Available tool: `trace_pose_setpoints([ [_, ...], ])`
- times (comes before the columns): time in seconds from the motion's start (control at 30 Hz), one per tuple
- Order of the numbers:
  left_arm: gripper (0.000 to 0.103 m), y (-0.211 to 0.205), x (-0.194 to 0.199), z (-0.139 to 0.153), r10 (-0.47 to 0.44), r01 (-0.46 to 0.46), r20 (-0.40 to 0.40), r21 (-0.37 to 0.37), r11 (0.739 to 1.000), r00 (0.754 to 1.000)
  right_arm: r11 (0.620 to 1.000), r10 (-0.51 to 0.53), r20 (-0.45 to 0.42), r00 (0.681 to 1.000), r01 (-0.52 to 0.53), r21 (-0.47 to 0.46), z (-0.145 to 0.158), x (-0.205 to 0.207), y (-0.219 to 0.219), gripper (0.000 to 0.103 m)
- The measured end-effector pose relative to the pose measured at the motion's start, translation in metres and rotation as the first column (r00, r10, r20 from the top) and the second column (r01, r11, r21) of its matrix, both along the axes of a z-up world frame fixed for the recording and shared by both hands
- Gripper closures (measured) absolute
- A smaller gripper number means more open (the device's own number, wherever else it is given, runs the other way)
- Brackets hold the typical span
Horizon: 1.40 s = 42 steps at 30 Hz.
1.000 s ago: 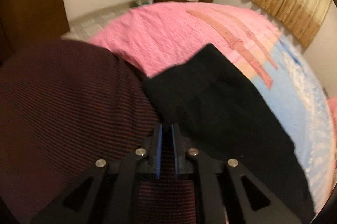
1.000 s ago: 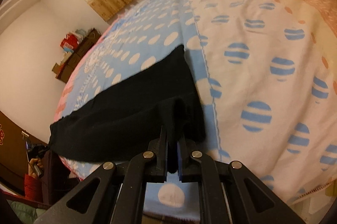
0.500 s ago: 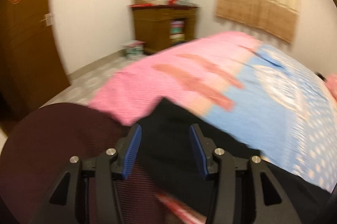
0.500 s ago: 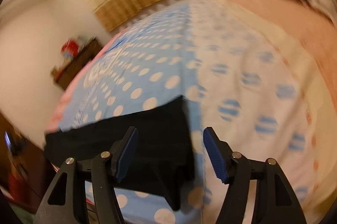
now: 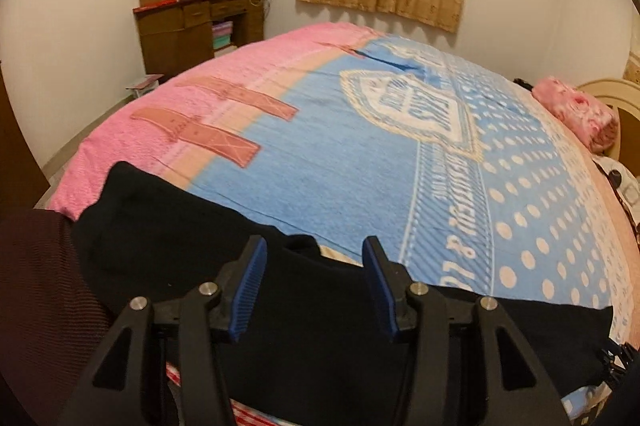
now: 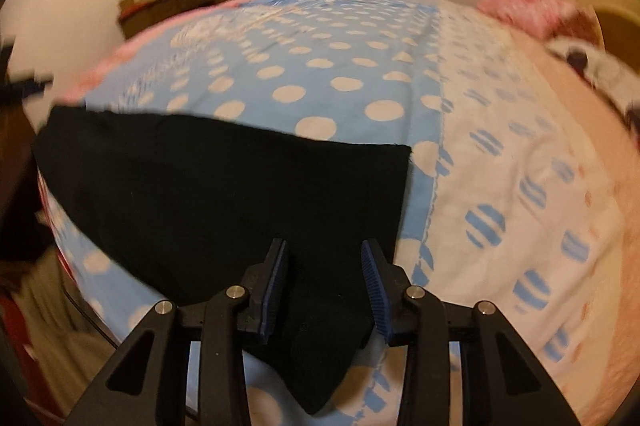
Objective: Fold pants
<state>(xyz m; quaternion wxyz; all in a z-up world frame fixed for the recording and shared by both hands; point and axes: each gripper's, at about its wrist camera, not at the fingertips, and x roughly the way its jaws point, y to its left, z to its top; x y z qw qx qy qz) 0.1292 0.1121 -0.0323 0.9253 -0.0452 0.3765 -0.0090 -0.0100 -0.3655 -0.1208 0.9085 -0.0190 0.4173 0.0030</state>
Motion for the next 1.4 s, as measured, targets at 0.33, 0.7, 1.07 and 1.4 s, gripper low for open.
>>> trace_pose_setpoints([
  [0.33,0.051,-0.002,-0.004,-0.016,0.010,-0.012,-0.046,-0.029,1.000,0.999,0.994,0.062,-0.078,0.995,-0.069,-0.089,0.006,0.002,0.009,0.095],
  [0.7,0.051,-0.003,-0.007,-0.010,0.031,-0.031,-0.027,-0.035,0.999,0.999,0.989,-0.031,0.095,0.995,0.044,-0.139,0.040,0.025,-0.013,0.103],
  [1.07,0.051,-0.014,-0.003,-0.026,-0.003,0.003,-0.033,-0.014,1.000,0.999,0.942,-0.214,0.158,0.964,0.161,0.294,0.034,-0.010,-0.078,0.102],
  [1.4,0.051,-0.050,-0.006,-0.041,-0.092,0.093,-0.084,0.005,0.996,0.992,0.872,-0.248,0.157,0.956,0.150,0.466,0.021,-0.008,-0.070,0.101],
])
